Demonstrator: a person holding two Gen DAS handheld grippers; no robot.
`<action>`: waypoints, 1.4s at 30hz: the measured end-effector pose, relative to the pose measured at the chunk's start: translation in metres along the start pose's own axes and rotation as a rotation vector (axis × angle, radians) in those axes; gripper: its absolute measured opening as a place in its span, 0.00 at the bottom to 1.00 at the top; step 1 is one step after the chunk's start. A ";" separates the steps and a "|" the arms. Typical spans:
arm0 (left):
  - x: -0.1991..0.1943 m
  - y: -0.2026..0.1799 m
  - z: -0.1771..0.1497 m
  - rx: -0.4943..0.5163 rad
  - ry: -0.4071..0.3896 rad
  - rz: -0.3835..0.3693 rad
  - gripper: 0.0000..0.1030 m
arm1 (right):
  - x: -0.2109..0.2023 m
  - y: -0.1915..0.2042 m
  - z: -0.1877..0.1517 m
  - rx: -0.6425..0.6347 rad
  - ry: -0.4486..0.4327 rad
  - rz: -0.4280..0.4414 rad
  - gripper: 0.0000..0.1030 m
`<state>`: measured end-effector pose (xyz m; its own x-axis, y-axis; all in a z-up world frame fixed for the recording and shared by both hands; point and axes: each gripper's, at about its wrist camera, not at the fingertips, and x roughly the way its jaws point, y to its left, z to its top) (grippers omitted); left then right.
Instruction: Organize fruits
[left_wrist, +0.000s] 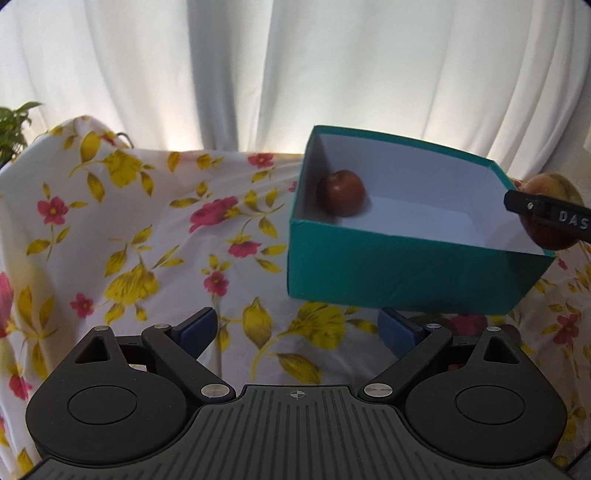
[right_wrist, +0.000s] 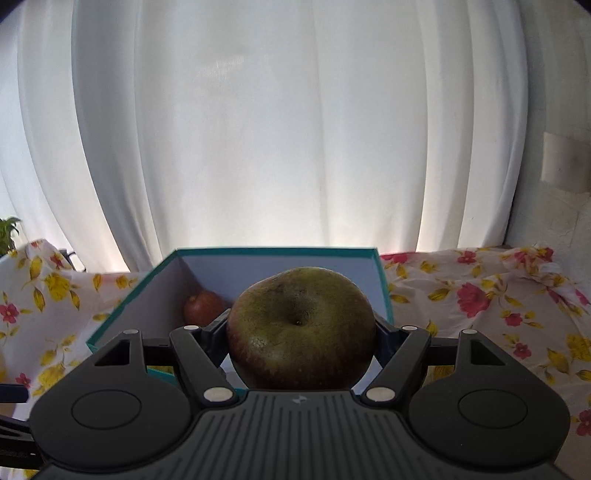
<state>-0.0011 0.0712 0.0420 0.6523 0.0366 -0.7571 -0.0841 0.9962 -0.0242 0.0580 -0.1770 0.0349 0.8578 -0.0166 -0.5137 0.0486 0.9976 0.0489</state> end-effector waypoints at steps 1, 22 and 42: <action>0.000 0.002 -0.002 -0.009 0.004 0.001 0.94 | 0.006 0.000 -0.002 0.000 0.014 -0.001 0.71; 0.029 -0.047 -0.036 0.128 0.099 -0.119 0.94 | 0.038 -0.002 -0.003 -0.079 0.042 -0.007 0.72; 0.074 -0.105 -0.016 0.183 0.080 -0.178 0.94 | -0.060 -0.045 -0.039 0.036 -0.019 -0.060 0.90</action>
<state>0.0440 -0.0322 -0.0214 0.5823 -0.1397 -0.8009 0.1689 0.9844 -0.0489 -0.0157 -0.2182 0.0307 0.8624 -0.0780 -0.5002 0.1184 0.9917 0.0496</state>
